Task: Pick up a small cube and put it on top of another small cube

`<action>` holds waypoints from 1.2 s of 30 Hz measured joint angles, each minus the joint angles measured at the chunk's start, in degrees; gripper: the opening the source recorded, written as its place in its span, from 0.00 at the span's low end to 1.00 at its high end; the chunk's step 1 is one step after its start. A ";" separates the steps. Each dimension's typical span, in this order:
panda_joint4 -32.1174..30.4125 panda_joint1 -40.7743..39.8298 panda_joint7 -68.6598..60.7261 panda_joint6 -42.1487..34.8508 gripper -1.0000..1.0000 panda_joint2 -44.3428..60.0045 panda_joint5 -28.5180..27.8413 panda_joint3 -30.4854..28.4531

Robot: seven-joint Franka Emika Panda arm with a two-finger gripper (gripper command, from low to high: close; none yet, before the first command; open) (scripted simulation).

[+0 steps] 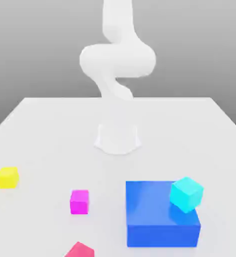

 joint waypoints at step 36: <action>-16.35 -39.42 11.68 35.15 0.00 60.84 18.57 -7.83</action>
